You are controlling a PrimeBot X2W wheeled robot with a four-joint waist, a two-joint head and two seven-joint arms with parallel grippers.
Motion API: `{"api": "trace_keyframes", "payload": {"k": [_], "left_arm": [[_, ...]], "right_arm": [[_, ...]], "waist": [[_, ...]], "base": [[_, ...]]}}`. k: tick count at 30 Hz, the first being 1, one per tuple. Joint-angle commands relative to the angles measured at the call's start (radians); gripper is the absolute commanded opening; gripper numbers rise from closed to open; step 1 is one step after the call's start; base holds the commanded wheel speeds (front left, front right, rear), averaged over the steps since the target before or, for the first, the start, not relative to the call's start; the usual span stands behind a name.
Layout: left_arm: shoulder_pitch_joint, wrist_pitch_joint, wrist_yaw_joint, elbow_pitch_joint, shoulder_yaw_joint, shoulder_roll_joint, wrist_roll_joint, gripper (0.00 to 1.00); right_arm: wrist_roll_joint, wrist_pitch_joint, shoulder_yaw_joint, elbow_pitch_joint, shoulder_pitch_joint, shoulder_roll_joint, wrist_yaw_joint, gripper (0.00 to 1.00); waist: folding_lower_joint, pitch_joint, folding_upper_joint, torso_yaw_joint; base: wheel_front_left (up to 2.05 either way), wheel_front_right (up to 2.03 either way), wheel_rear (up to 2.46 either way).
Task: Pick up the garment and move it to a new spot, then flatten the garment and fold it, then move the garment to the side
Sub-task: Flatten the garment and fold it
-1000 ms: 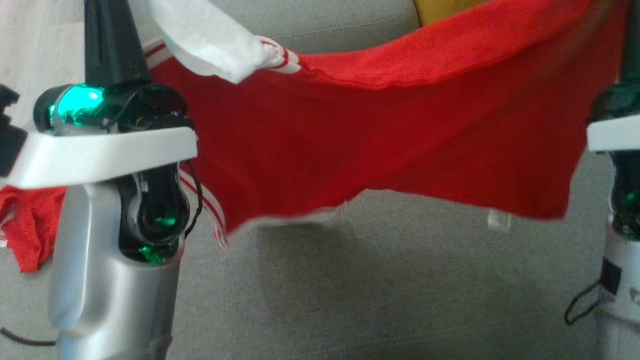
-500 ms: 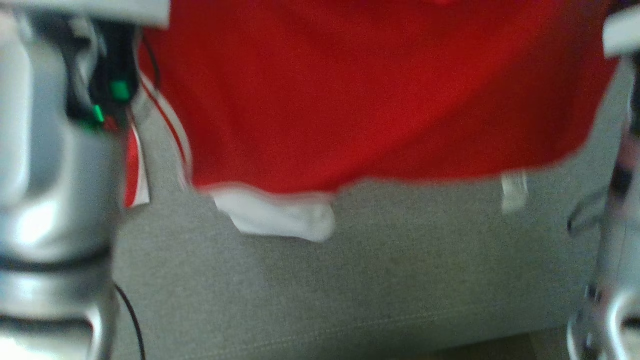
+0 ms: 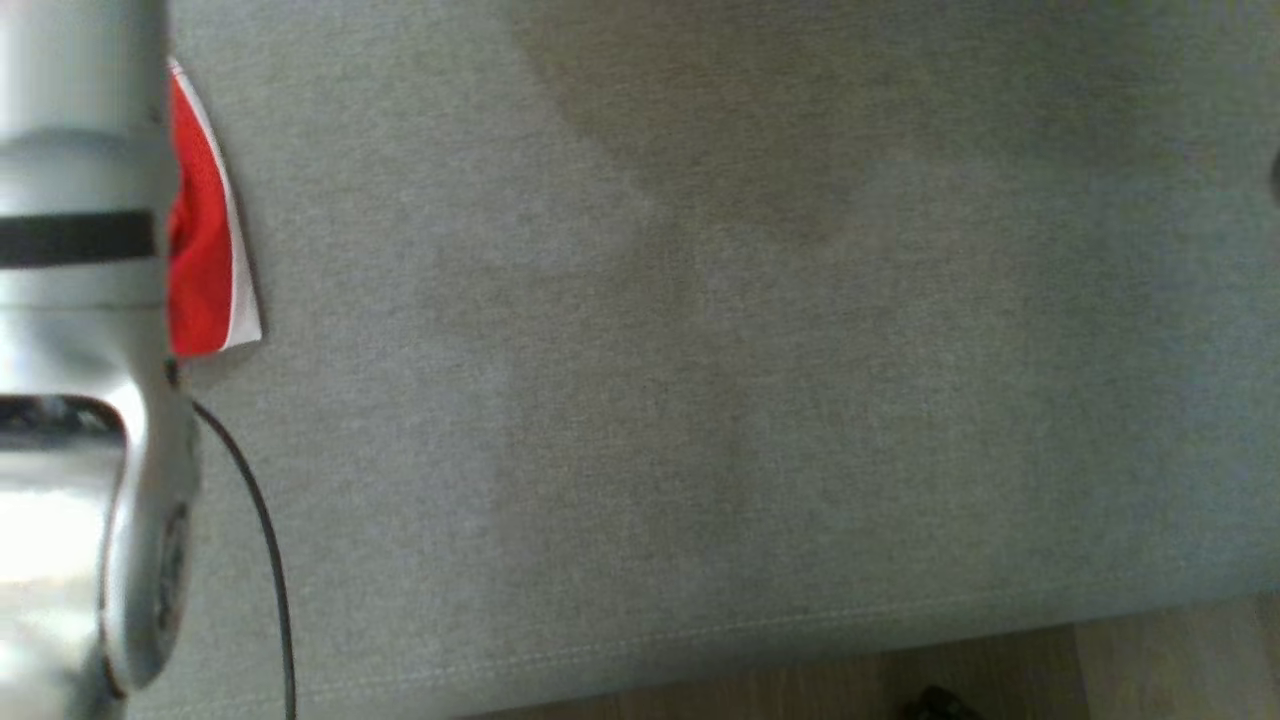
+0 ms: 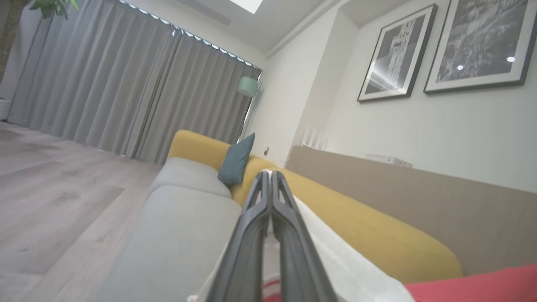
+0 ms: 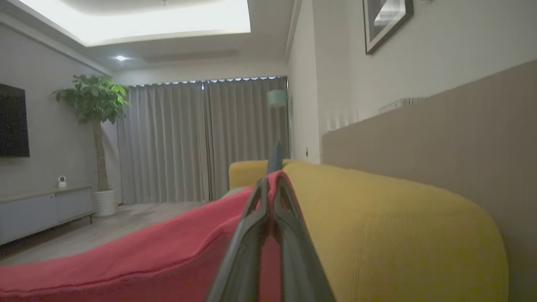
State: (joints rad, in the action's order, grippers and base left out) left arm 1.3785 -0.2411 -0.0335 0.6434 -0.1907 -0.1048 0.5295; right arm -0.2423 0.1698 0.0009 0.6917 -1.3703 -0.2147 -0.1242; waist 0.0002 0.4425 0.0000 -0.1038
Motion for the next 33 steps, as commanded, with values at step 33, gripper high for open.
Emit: {"api": "trace_keyframes", "payload": {"k": [33], "left_arm": [[-0.805,0.009,-0.097,-0.129,-0.179,-0.149,-0.012,0.00]], "right_arm": [[-0.397,-0.236,0.418,0.215,0.555,-0.198,-0.007,0.00]], "waist": [[-0.0002,-0.248,0.0000,0.080]], "base": [[0.00,0.00,0.00]]}}
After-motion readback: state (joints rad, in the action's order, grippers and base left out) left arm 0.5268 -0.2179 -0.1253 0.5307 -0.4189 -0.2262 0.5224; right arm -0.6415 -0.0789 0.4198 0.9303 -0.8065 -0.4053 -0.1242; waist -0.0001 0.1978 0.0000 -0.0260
